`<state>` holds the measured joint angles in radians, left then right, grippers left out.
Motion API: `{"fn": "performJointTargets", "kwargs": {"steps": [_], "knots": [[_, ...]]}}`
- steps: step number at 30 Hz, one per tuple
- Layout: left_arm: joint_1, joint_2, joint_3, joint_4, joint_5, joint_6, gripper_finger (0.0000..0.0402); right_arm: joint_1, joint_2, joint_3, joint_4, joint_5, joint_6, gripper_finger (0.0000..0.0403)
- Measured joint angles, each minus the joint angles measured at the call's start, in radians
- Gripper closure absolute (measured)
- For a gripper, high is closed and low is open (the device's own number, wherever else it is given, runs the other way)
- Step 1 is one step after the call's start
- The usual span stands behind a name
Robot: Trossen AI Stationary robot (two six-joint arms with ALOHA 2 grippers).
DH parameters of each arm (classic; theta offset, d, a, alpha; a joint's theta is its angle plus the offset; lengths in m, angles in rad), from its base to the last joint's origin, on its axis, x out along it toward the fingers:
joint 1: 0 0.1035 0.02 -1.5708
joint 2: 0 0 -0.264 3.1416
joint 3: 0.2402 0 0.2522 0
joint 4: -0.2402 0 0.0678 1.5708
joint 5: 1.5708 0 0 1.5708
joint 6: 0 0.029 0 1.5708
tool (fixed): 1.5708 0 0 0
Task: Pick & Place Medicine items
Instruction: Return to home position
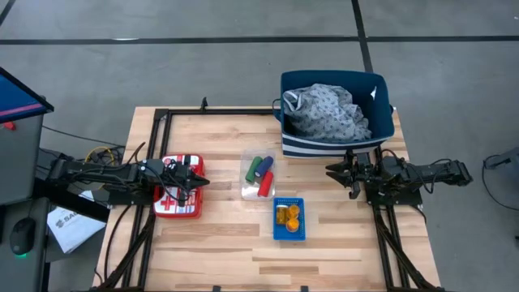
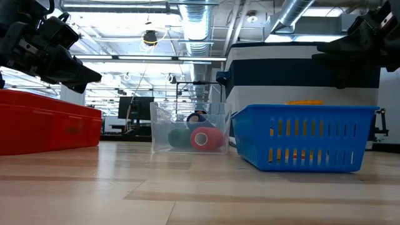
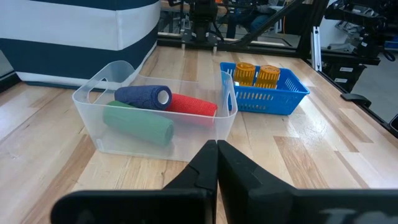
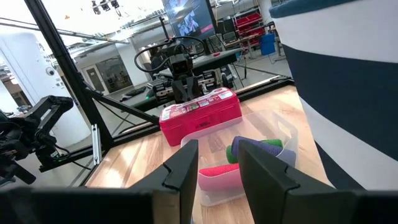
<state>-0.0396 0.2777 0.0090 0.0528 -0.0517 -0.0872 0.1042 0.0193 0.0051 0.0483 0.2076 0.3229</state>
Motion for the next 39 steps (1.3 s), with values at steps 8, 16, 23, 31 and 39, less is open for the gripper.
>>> {"fn": "performJointTargets", "kwargs": {"steps": [8,16,23,31,39], "knots": [[0.000,0.000,0.000,0.000,0.000,0.000,0.0401,0.000,0.000,0.000,0.000,0.000,0.000,0.0291],[0.000,0.000,0.000,0.000,0.000,0.000,0.0401,0.000,0.000,0.000,0.000,0.000,0.000,0.0291],[0.000,0.000,0.000,-0.003,0.000,0.000,0.0401,0.000,0.000,0.000,0.000,0.000,0.000,0.0291],[0.000,0.000,0.000,0.005,0.000,0.000,0.0401,0.000,0.000,0.000,0.000,0.000,0.000,0.0291],[0.000,0.000,0.000,0.019,0.000,0.000,0.0401,0.000,0.000,0.000,0.000,0.000,0.000,0.0291]]}}
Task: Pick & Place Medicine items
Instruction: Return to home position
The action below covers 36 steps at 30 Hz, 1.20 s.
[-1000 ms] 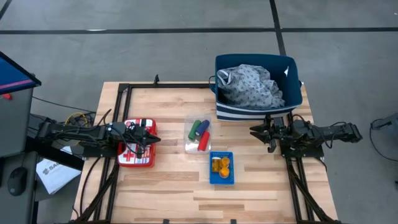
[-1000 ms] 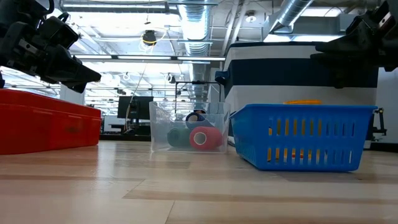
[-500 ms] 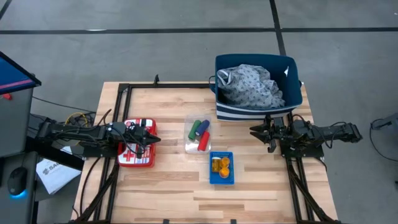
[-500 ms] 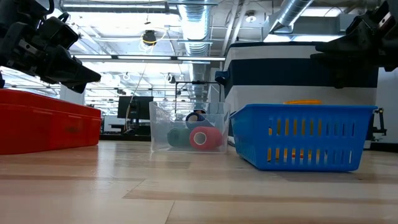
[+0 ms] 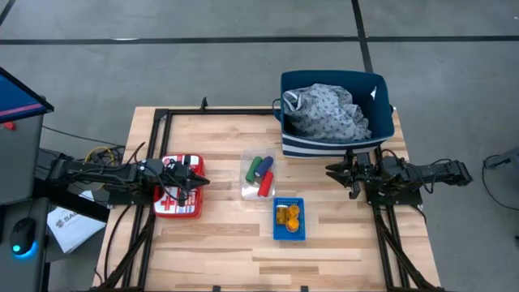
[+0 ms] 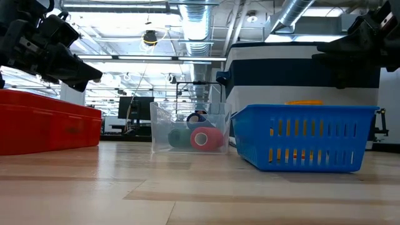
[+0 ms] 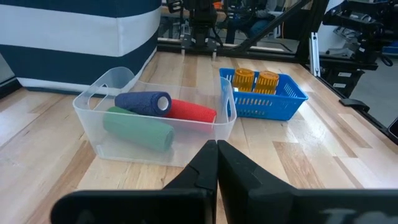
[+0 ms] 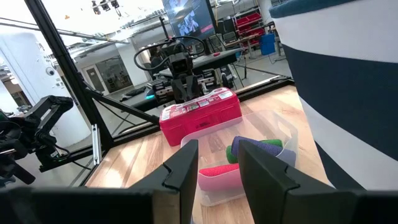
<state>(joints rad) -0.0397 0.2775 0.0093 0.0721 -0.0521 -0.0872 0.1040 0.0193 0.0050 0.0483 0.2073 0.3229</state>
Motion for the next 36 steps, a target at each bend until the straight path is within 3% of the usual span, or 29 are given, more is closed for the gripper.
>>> {"fn": "performJointTargets", "kwargs": {"steps": [27,36], "knots": [[0.000,0.000,0.000,0.020,0.023,0.000,0.0401,0.000,0.000,0.000,0.000,0.000,0.000,0.0291],[0.000,0.000,0.000,0.077,-0.016,-0.001,0.0401,0.000,0.000,0.000,0.000,0.000,0.000,0.0291]]}}
